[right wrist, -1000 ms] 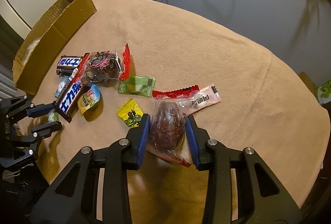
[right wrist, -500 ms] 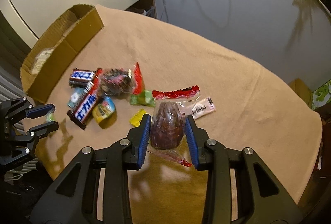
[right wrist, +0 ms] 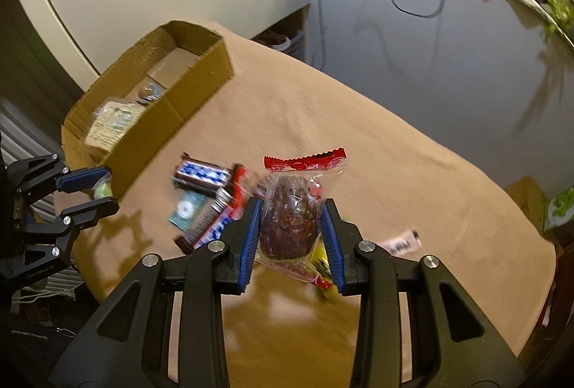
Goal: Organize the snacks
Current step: 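Carry both items into the cardboard box and open both grippers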
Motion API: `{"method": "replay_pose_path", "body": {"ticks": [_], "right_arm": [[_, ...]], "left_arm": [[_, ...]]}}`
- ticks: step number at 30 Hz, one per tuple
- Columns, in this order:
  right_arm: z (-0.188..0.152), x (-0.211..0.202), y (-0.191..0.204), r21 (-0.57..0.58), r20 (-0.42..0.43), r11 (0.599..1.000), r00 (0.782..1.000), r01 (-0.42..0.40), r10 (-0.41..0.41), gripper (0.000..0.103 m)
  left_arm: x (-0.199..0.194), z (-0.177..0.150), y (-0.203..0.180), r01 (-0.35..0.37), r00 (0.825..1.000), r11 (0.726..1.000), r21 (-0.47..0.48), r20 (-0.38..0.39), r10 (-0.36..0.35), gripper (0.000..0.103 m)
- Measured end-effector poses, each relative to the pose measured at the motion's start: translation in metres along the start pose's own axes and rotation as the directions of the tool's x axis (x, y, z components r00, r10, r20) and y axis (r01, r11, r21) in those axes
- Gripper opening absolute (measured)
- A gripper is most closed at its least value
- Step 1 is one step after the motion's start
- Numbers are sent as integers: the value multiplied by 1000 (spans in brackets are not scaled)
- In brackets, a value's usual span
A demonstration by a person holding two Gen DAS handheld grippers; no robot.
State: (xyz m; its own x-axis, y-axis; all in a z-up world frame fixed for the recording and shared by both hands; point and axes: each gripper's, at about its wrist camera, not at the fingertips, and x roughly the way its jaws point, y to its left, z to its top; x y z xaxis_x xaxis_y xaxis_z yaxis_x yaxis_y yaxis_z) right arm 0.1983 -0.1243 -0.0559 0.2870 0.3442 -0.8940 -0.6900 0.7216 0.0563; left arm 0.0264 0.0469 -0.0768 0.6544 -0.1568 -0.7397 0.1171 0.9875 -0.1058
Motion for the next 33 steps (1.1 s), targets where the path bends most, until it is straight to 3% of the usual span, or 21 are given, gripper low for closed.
{"method": "replay_pose_path", "body": {"ticks": [22, 33], "right_arm": [[111, 55, 105, -153, 8, 982, 993, -113, 116, 35], [136, 85, 139, -206, -25, 965, 987, -159, 158, 35]], "left_arm": [[1, 21, 94, -83, 996, 991, -104, 22, 85, 27], [7, 21, 114, -101, 994, 985, -138, 18, 104, 27]]}}
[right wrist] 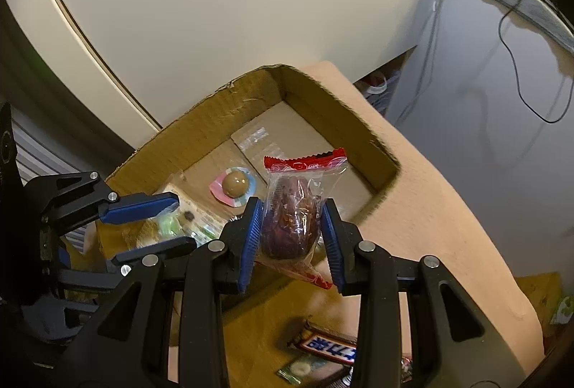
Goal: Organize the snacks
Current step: 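Carry both items into the cardboard box and open both grippers, then move both grippers back over the remaining snacks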
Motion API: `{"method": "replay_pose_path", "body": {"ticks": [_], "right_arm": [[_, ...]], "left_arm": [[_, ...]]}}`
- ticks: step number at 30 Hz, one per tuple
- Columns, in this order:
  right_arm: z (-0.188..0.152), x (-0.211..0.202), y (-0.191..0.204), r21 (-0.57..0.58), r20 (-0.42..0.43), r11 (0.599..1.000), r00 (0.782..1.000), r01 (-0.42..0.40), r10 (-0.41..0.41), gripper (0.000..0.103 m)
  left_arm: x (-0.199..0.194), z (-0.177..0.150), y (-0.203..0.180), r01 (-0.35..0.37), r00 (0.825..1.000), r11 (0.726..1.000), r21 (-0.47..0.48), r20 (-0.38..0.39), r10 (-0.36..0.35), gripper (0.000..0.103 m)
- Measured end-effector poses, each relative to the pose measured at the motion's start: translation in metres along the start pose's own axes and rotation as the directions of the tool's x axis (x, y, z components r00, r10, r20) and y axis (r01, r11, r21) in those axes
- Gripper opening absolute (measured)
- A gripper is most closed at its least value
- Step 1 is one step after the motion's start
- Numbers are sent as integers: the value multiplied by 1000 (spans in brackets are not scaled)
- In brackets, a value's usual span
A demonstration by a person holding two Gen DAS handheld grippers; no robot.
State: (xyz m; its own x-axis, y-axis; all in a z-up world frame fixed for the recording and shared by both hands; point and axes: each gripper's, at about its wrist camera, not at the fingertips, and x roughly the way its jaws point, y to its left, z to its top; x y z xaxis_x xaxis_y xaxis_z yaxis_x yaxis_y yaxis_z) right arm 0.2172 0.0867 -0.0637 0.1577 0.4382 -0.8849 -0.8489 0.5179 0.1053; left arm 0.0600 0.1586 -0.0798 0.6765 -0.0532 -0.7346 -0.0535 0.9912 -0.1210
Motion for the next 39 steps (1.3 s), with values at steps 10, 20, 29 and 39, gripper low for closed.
{"method": "replay_pose_path", "body": {"ticks": [10, 20, 29, 39], "right_arm": [[6, 7, 1, -1, -7, 1000, 1000, -8, 8, 37], [10, 4, 2, -2, 16, 1000, 1000, 18, -18, 66], [7, -6, 0, -2, 27, 999, 999, 38, -37, 68], [-14, -31, -13, 20, 43, 998, 997, 60, -61, 68]], "left_arm": [[0, 1, 6, -3, 1000, 1000, -20, 6, 3, 29], [-4, 1, 10, -16, 1000, 999, -33, 19, 17, 60], [-9, 0, 6, -25, 999, 999, -20, 27, 26, 66], [-20, -2, -18, -11, 999, 1000, 11, 36, 11, 66]]}}
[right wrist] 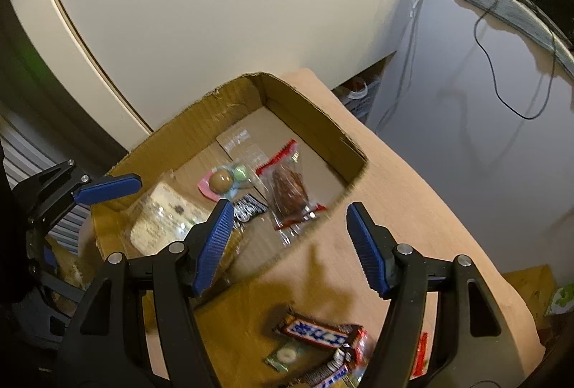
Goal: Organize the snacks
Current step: 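Move both grippers back over the remaining snacks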
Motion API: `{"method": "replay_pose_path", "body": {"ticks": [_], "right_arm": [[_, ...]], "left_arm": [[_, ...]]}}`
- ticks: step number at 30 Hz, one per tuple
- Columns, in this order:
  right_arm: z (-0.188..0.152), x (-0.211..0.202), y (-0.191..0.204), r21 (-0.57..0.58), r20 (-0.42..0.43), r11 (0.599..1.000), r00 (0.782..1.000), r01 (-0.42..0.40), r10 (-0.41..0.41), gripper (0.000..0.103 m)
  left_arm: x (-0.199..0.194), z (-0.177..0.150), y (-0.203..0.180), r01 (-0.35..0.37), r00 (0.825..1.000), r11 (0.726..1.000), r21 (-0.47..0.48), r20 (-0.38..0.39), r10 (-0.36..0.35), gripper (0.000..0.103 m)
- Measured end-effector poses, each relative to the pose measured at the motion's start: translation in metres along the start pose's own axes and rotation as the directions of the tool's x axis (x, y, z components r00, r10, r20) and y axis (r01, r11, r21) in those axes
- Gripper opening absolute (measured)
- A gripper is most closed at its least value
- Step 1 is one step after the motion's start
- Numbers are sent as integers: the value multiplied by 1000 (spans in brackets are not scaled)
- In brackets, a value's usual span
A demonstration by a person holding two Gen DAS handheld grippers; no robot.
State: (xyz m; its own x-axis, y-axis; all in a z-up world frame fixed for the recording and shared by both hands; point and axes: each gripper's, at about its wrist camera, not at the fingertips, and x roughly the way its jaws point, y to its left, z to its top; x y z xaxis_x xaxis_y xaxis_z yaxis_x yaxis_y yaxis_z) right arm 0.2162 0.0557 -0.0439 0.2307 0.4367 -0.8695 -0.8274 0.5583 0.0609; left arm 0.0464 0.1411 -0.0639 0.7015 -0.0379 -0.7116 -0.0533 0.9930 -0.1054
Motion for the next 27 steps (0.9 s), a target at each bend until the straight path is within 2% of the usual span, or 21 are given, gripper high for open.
{"method": "replay_pose_path", "body": {"ticks": [10, 20, 27], "right_arm": [[-49, -36, -35, 40, 2, 998, 998, 57, -57, 68], [-112, -62, -87, 118, -28, 985, 992, 124, -121, 68], [-156, -66, -117, 150, -74, 979, 989, 135, -125, 68]], "left_arm": [[-1, -9, -43, 61, 998, 997, 42, -13, -60, 66], [16, -23, -96, 140, 988, 986, 88, -72, -134, 66], [32, -33, -125, 175, 979, 978, 116, -123, -161, 58]]}}
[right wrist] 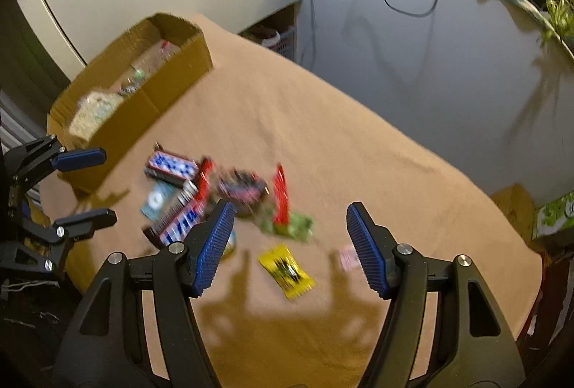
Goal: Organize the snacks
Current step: 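Move both grippers back over the remaining snacks, then grasp the chocolate bar with left gripper while right grasps yellow candy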
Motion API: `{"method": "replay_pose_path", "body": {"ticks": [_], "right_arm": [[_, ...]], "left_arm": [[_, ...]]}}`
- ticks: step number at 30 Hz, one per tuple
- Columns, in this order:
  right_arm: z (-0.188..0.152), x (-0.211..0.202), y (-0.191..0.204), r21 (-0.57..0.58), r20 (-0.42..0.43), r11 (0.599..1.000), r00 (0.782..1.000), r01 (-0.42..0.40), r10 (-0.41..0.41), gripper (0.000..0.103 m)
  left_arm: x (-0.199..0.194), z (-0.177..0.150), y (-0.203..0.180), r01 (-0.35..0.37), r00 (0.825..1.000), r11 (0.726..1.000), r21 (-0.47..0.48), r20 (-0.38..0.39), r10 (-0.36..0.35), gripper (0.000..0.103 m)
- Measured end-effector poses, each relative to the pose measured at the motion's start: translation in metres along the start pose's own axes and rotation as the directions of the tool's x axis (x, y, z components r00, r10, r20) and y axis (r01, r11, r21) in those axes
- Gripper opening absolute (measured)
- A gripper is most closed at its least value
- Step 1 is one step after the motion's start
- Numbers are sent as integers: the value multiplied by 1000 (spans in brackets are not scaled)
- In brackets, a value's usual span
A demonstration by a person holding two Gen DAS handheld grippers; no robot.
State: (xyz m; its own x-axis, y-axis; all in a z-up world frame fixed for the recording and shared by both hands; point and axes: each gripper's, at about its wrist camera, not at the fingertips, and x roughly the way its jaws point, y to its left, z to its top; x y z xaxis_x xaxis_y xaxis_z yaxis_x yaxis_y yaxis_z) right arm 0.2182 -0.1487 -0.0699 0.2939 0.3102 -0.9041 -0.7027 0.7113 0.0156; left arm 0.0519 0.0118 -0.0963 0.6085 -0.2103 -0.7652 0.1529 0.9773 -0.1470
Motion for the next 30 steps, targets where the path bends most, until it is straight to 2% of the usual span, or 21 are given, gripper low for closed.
{"method": "replay_pose_path", "body": {"ticks": [9, 11, 13, 19, 30], "right_arm": [[-34, 23, 0, -73, -75, 997, 997, -24, 18, 68], [-38, 29, 0, -76, -84, 997, 996, -32, 26, 64], [-41, 33, -2, -75, -97, 996, 995, -44, 37, 56], [-48, 45, -6, -81, -118, 995, 992, -63, 53, 50], [-49, 55, 1, -132, -133, 990, 991, -49, 31, 49]], "left_arm": [[29, -1, -29, 8, 997, 998, 66, -73, -3, 48], [36, 1, -33, 4, 996, 996, 84, -88, 3, 46], [41, 2, -37, -3, 995, 995, 101, -98, 13, 44], [56, 5, -44, -26, 991, 990, 141, -127, 45, 42], [76, 6, -45, -46, 985, 985, 169, -157, 73, 39]]}}
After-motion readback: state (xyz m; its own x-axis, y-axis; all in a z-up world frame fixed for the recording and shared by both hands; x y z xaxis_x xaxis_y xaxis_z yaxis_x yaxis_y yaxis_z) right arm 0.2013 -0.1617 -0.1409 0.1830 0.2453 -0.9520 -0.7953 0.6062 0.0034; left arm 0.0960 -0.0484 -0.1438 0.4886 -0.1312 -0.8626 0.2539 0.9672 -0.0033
